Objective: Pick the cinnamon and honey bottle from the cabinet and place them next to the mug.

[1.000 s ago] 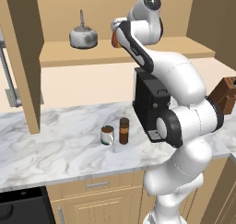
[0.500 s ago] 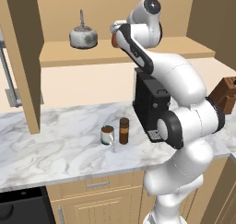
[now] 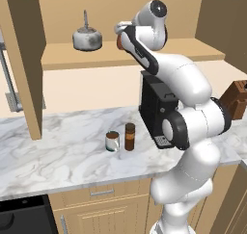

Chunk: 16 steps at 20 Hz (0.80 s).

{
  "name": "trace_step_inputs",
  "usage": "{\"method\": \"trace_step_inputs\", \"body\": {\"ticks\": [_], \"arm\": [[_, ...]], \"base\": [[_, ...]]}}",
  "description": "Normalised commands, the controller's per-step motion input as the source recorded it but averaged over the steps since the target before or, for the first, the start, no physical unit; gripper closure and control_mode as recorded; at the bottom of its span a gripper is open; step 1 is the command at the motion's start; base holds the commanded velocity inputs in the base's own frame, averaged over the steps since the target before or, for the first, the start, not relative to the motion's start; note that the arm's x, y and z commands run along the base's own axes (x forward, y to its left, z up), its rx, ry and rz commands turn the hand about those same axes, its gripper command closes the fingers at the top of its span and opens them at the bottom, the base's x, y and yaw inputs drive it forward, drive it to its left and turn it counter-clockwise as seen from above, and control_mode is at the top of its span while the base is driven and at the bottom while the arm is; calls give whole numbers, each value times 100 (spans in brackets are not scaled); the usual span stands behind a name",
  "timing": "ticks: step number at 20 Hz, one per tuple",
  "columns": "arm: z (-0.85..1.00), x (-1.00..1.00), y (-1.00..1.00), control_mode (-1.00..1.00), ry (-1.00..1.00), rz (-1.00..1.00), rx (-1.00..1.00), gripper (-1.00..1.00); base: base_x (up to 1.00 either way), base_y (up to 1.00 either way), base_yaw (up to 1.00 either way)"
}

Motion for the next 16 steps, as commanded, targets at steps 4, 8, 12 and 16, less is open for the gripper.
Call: {"method": "trace_step_inputs", "body": {"ticks": [4, 8, 12, 16], "arm": [[0, 15, 0, -100, 0, 0, 0, -100], [0, 11, 0, -100, 0, 0, 0, -100], [0, 17, 1, -100, 0, 0, 0, -100], [0, 13, 4, -100, 0, 0, 0, -100]], "base": [[0, 0, 0], [0, 0, 0], [0, 0, 0], [0, 0, 0]]}}
